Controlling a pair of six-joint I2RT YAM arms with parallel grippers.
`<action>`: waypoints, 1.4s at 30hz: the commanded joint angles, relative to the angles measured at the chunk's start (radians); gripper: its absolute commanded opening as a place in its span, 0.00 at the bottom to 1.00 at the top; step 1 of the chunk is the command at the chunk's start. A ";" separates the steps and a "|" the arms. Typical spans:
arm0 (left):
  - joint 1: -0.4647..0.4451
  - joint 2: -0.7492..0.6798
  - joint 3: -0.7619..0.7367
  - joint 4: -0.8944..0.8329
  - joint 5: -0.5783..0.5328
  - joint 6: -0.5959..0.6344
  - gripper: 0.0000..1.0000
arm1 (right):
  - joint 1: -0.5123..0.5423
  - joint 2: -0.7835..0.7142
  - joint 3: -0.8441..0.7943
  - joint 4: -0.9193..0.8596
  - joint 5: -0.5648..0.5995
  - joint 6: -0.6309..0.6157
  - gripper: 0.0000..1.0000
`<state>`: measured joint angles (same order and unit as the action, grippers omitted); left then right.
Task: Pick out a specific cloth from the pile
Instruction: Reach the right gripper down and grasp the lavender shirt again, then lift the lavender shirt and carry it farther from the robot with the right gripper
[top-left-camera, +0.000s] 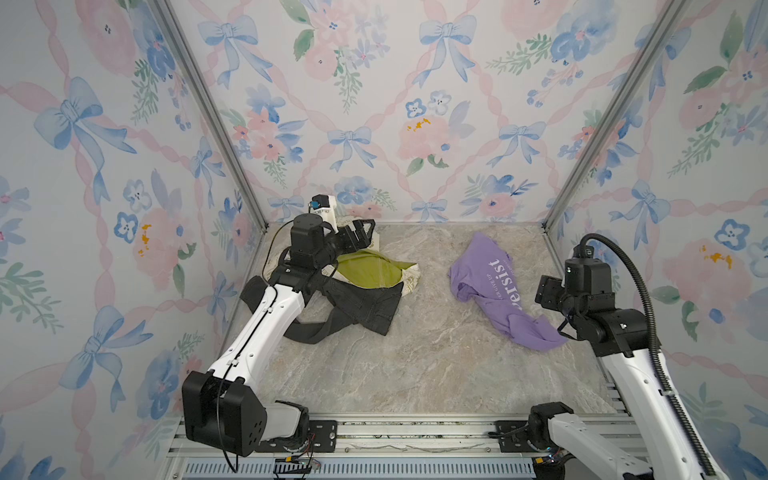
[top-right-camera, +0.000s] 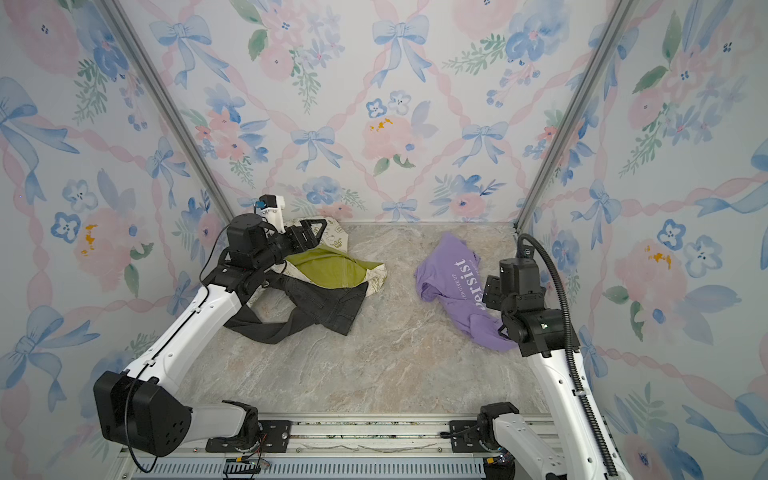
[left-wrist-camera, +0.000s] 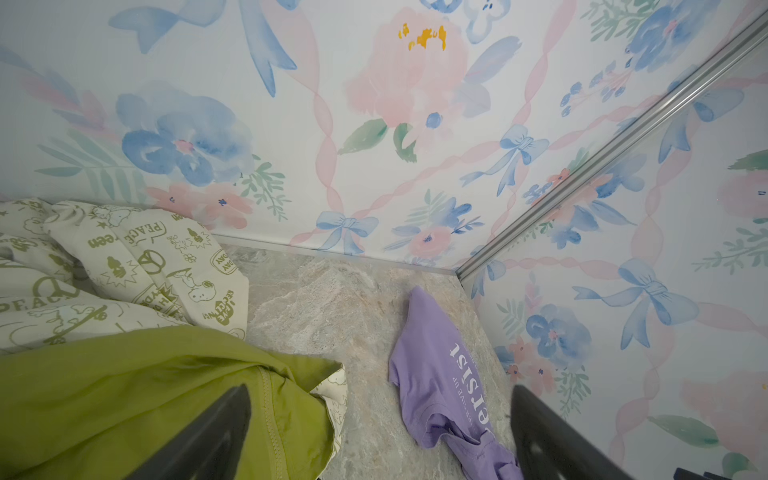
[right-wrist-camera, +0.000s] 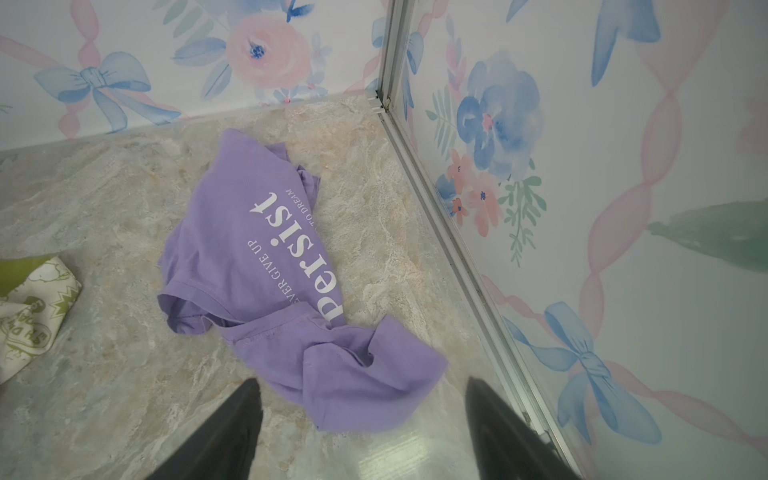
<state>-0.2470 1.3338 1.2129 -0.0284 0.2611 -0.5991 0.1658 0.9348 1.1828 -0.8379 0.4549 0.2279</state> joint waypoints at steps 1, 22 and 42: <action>0.004 -0.016 -0.006 0.024 -0.022 -0.010 0.98 | 0.006 0.036 0.048 0.072 0.016 -0.059 0.84; -0.002 -0.114 -0.088 0.021 -0.074 -0.028 0.98 | 0.089 0.683 0.266 0.006 -0.437 -0.290 0.81; 0.005 -0.128 -0.117 0.021 -0.083 -0.038 0.98 | 0.090 1.032 0.325 -0.114 -0.425 -0.517 0.32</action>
<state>-0.2478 1.1969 1.0939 -0.0231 0.1791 -0.6327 0.2462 1.9461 1.4761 -0.9352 0.0082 -0.2718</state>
